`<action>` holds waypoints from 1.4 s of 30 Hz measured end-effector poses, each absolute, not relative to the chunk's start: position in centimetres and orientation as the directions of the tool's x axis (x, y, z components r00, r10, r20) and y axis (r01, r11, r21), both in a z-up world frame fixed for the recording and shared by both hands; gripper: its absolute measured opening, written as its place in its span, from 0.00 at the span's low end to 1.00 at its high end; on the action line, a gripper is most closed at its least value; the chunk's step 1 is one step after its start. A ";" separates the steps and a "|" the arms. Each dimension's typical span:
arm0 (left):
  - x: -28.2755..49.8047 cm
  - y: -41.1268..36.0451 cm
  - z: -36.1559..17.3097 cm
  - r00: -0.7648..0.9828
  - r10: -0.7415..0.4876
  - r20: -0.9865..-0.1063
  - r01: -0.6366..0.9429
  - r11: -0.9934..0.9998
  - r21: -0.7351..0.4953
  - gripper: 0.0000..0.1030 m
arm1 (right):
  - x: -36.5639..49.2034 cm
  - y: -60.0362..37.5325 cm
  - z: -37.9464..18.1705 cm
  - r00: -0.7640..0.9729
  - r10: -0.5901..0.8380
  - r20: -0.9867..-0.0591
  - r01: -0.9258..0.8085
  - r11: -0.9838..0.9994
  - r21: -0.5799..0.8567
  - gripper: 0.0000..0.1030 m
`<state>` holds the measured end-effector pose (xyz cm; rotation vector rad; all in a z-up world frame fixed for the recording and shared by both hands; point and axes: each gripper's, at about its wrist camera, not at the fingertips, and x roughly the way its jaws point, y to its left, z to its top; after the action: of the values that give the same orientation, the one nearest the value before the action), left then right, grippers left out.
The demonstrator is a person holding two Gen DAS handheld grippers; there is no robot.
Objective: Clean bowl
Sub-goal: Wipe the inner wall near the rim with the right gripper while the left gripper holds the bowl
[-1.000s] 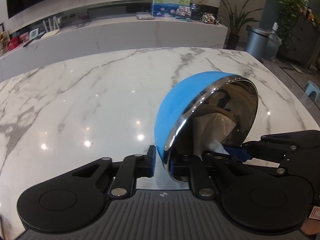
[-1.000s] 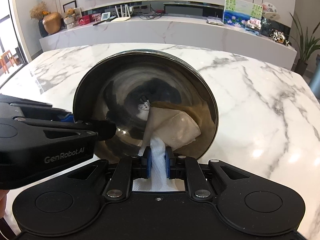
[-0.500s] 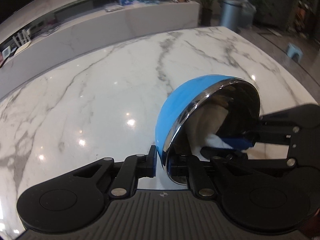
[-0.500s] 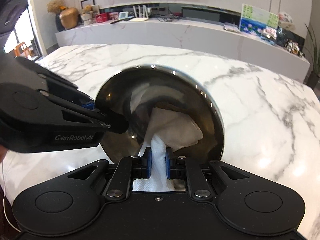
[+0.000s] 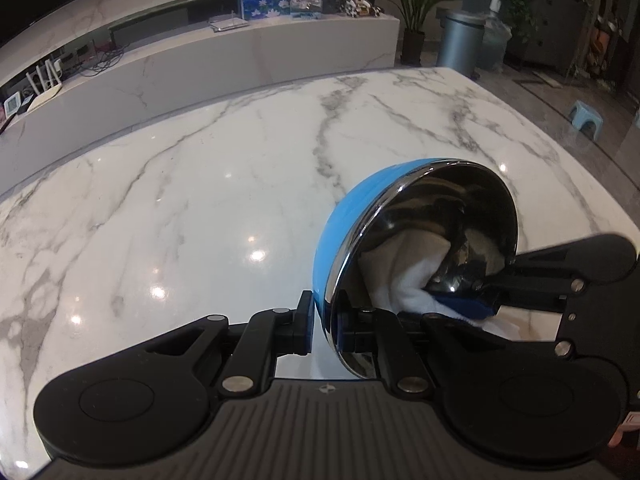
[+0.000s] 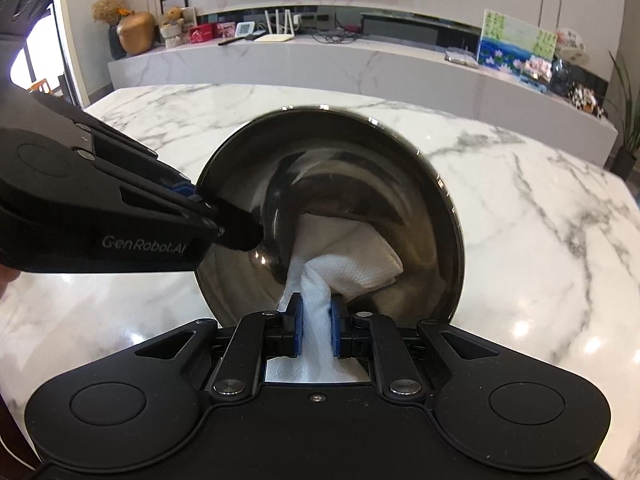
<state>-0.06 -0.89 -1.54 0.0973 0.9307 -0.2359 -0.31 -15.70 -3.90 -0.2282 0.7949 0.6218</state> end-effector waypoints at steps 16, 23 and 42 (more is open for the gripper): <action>0.3 -0.8 -3.1 0.535 -0.179 -0.826 0.180 0.979 -0.096 0.16 | 0.2 -16.1 -4.0 0.533 0.426 -0.731 -0.555 0.828 0.078 0.11; 0.3 -1.3 -3.0 0.519 -0.168 -0.838 0.215 0.975 -0.063 0.15 | -0.6 -15.3 -3.9 0.560 0.382 -0.735 -0.594 0.804 -0.035 0.11; 0.3 -1.0 -3.1 0.528 -0.204 -0.824 0.183 0.975 -0.124 0.28 | 0.1 -17.1 -4.0 0.569 0.363 -0.738 -0.525 0.851 0.014 0.11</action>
<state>0.34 -1.03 -3.06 -0.0238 0.9875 -0.2309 0.11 -17.13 -3.99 -0.2172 0.8124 0.5263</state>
